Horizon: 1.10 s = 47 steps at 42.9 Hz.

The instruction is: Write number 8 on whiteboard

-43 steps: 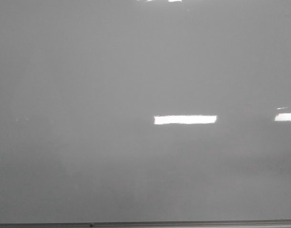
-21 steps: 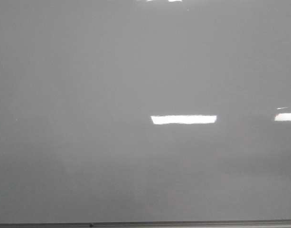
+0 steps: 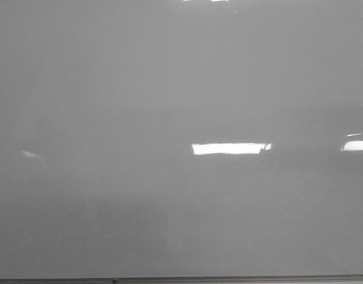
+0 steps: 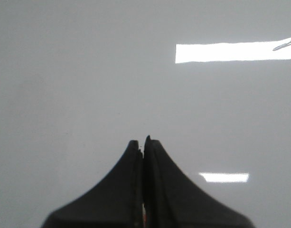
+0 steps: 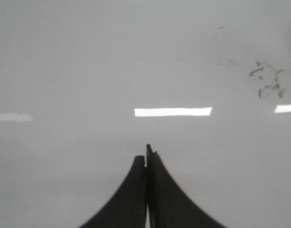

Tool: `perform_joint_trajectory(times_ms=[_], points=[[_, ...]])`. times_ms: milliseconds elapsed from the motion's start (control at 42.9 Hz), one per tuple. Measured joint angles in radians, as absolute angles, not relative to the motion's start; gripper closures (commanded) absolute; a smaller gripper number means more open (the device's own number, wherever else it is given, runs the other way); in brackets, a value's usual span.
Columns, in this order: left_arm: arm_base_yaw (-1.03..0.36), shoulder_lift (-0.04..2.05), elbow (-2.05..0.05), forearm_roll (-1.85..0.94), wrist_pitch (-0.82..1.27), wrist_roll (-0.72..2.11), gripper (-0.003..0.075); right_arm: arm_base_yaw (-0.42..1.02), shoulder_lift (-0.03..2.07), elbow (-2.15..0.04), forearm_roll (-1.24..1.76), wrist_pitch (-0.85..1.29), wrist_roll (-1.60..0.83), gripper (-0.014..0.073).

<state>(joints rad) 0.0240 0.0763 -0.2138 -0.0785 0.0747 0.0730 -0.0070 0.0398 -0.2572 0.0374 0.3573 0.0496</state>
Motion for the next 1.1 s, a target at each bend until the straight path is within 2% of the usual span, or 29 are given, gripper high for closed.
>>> perform_joint_trajectory(times_ms=[140, 303, 373, 466, 559, 606, 653, 699, 956, 1096], points=[[0.024, 0.246, -0.303, -0.079, 0.196, 0.073, 0.0741, -0.007, 0.18, -0.346, 0.037, 0.413, 0.05, 0.0655], [0.024, 0.398, -0.328, -0.079, 0.226, 0.073, 0.0737, -0.007, 0.328, -0.364, 0.036, 0.408, 0.05, 0.065], [0.024, 0.43, -0.328, -0.079, 0.226, 0.073, 0.0694, -0.007, 0.361, -0.364, 0.036, 0.408, 0.05, 0.0615], [0.024, 0.448, -0.328, -0.079, 0.226, 0.073, 0.0537, -0.007, 0.377, -0.364, 0.036, 0.408, 0.05, 0.049], [0.024, 0.452, -0.328, -0.079, 0.226, 0.073, 0.0295, -0.007, 0.377, -0.364, 0.036, 0.408, 0.05, 0.0286], [0.024, 0.452, -0.328, -0.079, 0.226, 0.073, 0.0187, -0.007, 0.377, -0.364, 0.036, 0.408, 0.05, 0.0211], [0.024, 0.452, -0.328, -0.079, 0.226, 0.073, 0.0109, -0.007, 0.377, -0.364, 0.036, 0.408, 0.05, 0.013], [0.024, 0.452, -0.328, -0.079, 0.226, 0.073, 0.0064, -0.007, 0.377, -0.364, 0.036, 0.408, 0.05, 0.0085], [0.024, 0.46, -0.33, -0.079, 0.216, 0.073, 0.005, -0.007, 0.379, -0.364, 0.035, 0.408, 0.05, 0.0061], [0.024, 0.551, -0.346, -0.079, 0.251, 0.073, 0.005, -0.007, 0.379, -0.364, 0.034, 0.408, 0.05, 0.0061]])
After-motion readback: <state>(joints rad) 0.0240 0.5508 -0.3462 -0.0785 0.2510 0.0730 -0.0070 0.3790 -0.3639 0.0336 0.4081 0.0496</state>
